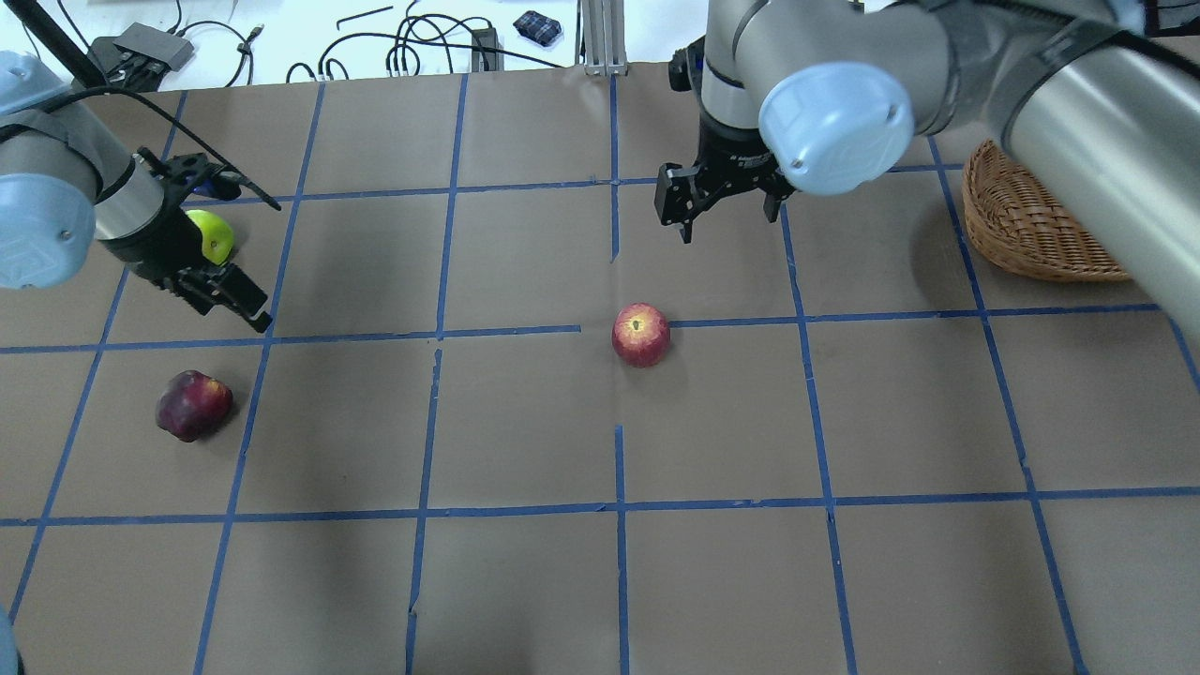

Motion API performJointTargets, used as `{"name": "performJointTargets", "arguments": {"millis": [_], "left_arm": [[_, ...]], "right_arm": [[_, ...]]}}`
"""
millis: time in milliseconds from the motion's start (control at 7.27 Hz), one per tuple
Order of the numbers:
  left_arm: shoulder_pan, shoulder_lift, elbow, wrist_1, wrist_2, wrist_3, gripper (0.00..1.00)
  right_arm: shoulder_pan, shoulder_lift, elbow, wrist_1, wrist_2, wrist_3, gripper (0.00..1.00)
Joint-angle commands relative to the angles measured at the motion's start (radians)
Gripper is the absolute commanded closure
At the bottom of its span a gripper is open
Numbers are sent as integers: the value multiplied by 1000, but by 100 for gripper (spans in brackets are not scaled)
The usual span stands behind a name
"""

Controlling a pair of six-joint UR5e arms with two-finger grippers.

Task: Put all apples into basket
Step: 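Grasp the red-yellow apple with the right gripper while the left reaches the dark apple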

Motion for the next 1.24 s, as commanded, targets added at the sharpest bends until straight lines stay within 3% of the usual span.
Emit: {"name": "performJointTargets", "arguments": {"millis": [0, 275, 550, 825, 1100], "left_arm": [[108, 15, -28, -9, 44, 155, 0], [145, -8, -41, -3, 46, 232, 0], [148, -13, -80, 69, 46, 237, 0], [153, -20, -194, 301, 49, 237, 0], [153, -9, -267, 336, 49, 235, 0]], "right_arm": [[76, 35, 198, -296, 4, 105, 0], [123, 90, 229, -382, 40, 235, 0], [127, 110, 268, -432, 44, 234, 0], [127, 156, 275, -531, 34, 236, 0], [127, 177, 280, -534, 32, 227, 4]]}}
